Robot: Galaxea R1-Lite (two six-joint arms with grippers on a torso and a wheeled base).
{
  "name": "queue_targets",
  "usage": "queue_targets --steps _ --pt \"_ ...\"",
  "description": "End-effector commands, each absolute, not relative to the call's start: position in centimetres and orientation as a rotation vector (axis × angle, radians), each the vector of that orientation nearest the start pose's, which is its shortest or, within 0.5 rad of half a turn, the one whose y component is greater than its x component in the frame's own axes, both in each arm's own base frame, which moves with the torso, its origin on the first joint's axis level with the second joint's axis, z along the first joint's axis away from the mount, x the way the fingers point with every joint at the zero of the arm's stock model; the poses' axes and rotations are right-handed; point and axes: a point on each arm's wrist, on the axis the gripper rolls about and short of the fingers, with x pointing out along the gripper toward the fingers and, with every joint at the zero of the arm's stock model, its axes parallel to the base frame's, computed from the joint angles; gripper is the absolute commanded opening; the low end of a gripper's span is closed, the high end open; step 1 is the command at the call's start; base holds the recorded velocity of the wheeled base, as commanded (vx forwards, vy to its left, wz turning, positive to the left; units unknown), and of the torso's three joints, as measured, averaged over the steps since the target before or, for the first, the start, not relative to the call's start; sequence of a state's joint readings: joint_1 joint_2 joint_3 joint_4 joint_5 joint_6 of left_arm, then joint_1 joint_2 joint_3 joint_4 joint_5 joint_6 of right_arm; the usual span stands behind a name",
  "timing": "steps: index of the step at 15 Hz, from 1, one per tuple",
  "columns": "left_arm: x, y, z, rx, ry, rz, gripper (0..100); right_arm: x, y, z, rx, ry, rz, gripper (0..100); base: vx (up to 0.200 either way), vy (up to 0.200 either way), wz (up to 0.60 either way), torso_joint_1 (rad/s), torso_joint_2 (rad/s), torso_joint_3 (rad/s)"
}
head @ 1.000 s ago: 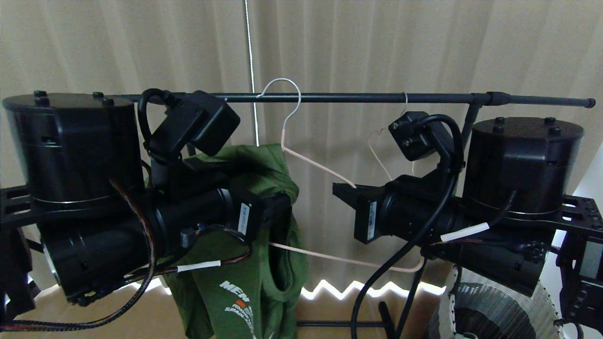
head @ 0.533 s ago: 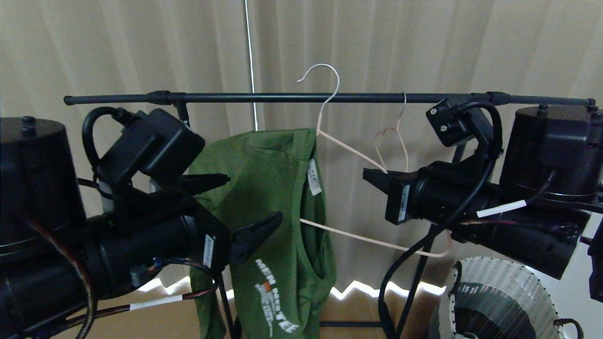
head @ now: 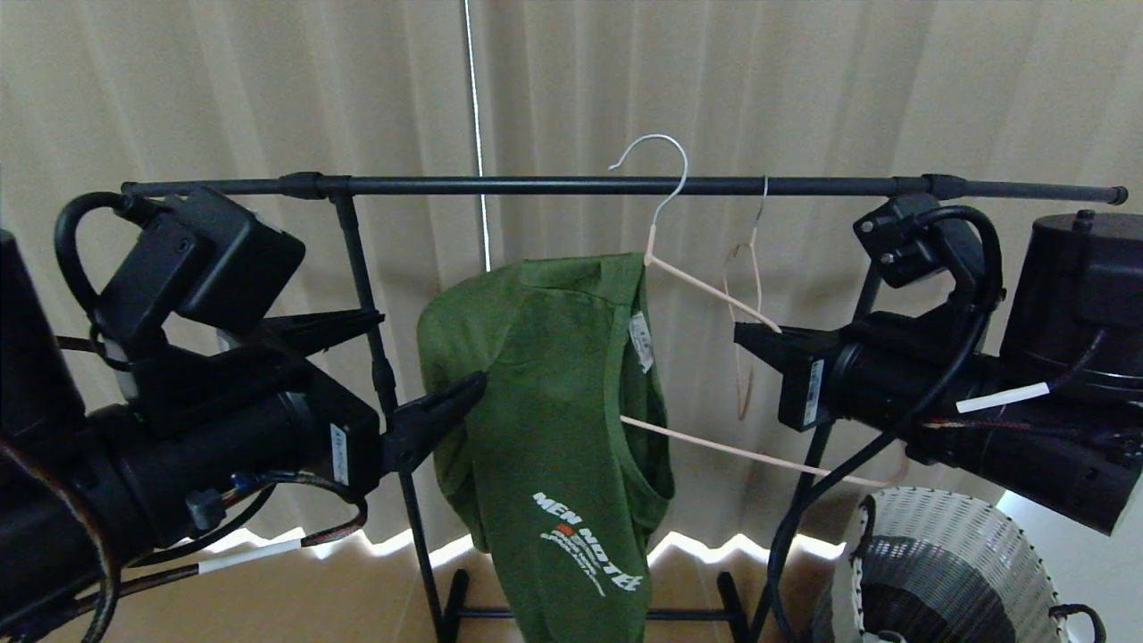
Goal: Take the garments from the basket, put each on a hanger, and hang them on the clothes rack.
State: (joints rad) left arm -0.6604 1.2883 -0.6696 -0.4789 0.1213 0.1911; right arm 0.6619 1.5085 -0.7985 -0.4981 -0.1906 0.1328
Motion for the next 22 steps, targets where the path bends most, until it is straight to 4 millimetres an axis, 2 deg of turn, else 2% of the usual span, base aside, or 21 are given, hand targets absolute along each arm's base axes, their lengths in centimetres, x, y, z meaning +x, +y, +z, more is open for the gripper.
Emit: queue_targets --steps 1,4,7,12,15,18,22 --pt "15.9 -11.5 23.4 0.242 0.071 -0.529 100 20.9 15.4 22.0 0.038 0.227 0.445 0 0.0 0.0 0.0 0.0 0.0 0.0" --pt "15.3 -11.0 22.6 0.249 0.089 -0.526 100 20.8 15.3 21.8 0.035 0.232 0.444 0 0.0 0.0 0.0 0.0 0.0 0.0" --pt "14.4 -10.2 23.3 0.233 0.05 -0.519 100 20.6 15.1 21.8 0.029 0.236 0.443 0 0.0 0.0 0.0 0.0 0.0 0.0" --pt "14.8 -9.1 23.8 0.307 0.014 -0.451 100 20.6 15.1 21.6 0.022 0.245 0.442 0 0.0 0.0 0.0 0.0 0.0 0.0" --pt "14.8 -8.7 23.9 0.395 -0.009 -0.433 100 20.6 15.1 21.2 -0.008 0.252 0.446 0 0.0 0.0 0.0 0.0 0.0 0.0" --pt "15.2 -7.3 24.1 0.571 -0.037 -0.347 100 20.9 15.4 20.8 -0.016 0.269 0.463 0 0.0 0.0 0.0 0.0 0.0 0.0" --pt "15.4 -7.1 24.2 0.619 -0.049 -0.354 100 20.8 15.3 20.7 -0.017 0.272 0.463 0 0.0 0.0 0.0 0.0 0.0 0.0"
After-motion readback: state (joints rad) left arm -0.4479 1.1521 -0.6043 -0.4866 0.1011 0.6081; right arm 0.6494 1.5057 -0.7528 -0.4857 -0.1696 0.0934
